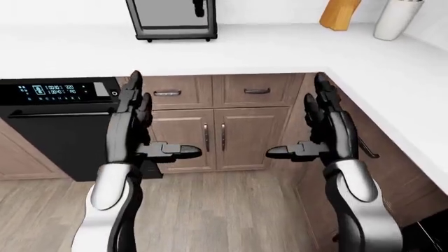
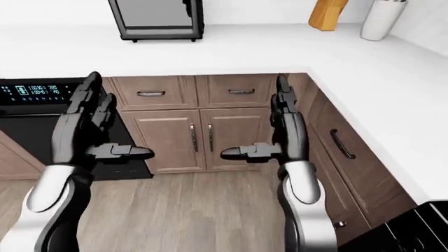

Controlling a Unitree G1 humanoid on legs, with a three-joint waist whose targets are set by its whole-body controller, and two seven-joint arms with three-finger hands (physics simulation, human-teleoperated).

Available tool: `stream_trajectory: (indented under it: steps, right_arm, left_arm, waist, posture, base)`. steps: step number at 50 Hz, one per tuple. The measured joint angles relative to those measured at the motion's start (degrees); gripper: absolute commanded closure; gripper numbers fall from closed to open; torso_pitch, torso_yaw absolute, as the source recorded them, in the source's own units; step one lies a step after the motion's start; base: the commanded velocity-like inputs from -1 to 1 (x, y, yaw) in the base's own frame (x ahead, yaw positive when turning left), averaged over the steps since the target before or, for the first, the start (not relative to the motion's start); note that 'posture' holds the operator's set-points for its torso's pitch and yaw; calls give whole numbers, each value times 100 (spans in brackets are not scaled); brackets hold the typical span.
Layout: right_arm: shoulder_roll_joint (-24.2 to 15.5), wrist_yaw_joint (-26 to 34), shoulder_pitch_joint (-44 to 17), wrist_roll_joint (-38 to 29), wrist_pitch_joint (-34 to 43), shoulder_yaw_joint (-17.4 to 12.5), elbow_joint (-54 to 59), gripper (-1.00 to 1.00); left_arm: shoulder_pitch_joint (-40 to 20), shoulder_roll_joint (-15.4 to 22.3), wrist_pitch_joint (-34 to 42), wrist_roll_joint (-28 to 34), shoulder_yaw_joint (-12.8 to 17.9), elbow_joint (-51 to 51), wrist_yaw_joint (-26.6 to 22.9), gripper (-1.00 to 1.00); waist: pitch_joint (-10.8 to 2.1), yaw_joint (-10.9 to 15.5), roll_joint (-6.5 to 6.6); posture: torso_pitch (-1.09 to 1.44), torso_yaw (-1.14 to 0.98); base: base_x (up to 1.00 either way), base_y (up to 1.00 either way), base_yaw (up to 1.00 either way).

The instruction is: Open the toaster oven door.

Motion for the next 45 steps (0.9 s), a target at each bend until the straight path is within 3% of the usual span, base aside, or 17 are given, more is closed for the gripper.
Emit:
stream_trajectory:
  steps: [4,9,12,15,17,20,22,26,29,32,37,40,42,43,45]
  right_arm:
    - [-48,-52,-123,110,181,-61,84,-100]
    - [-34,-79,-75,193,300,17,154,-100]
    - [-22,-80,-88,241,282,37,108,-100]
    - [-26,-79,-37,281,75,16,153,-100]
    - [-41,-102,10,282,18,-35,196,-100]
    - [-5,-146,123,242,-77,-10,346,-100]
    - [14,-141,162,229,-149,53,395,-100]
    - [36,-95,145,239,-227,118,366,-100]
    - [94,-53,223,269,-252,210,445,-100]
    - [77,-42,211,284,-118,196,415,-100]
    - [72,-48,136,274,-233,172,295,-100]
    - [67,-40,126,278,-228,187,265,-100]
    - [30,-42,177,270,-210,115,342,-100]
    - [27,-52,231,258,-195,65,382,-100]
    - [24,-71,245,242,-147,17,433,-100]
  left_arm:
    - [-56,73,238,-130,70,-144,20,-100]
    - [16,131,517,-209,172,-165,47,-100]
    - [14,169,545,-247,258,-281,58,-100]
    - [137,135,406,-307,313,-401,64,-100]
    - [156,118,397,-358,290,-397,65,-100]
    - [235,87,359,-408,219,-370,72,-100]
    - [347,52,203,-391,150,-298,61,-100]
    - [367,51,171,-361,183,-250,30,-100]
    - [399,83,179,-339,319,-266,65,-100]
    - [392,82,188,-311,314,-274,101,-100]
    - [385,83,116,-337,273,-303,77,-100]
    - [361,93,111,-329,284,-295,80,-100]
    - [400,25,113,-341,193,-252,66,-100]
    - [407,18,149,-361,142,-215,48,-100]
    - [398,32,221,-391,139,-217,30,-100]
  waist:
    - [24,-2,19]
    - [160,6,36]
    - [257,10,-19]
    - [275,-6,-85]
    - [289,-47,17]
    - [249,-63,10]
    - [251,-55,81]
    - [305,-81,460]
    - [319,7,421]
    - [235,49,358]
    - [194,135,50]
    - [151,168,-250]
    - [262,47,-212]
    - [286,19,-255]
    - [259,-35,-272]
  posture:
    - [0,0]
    - [0,0]
    - [0,0]
    - [0,0]
    - [0,0]
    - [0,0]
    - [0,0]
    - [0,0]
    - [0,0]
    - [0,0]
    - [0,0]
    - [0,0]
    - [0,0]
    - [0,0]
    - [0,0]
  base:
    - [0,0,0]
    - [11,0,0]
    - [27,0,0]
    - [28,0,0]
    - [27,0,0]
    - [28,0,0]
    - [36,0,0]
    - [44,0,0]
    - [44,0,0]
    - [44,0,0]
    - [44,0,0]
    - [45,0,0]
    - [45,0,0]
    - [44,0,0]
    - [45,0,0]
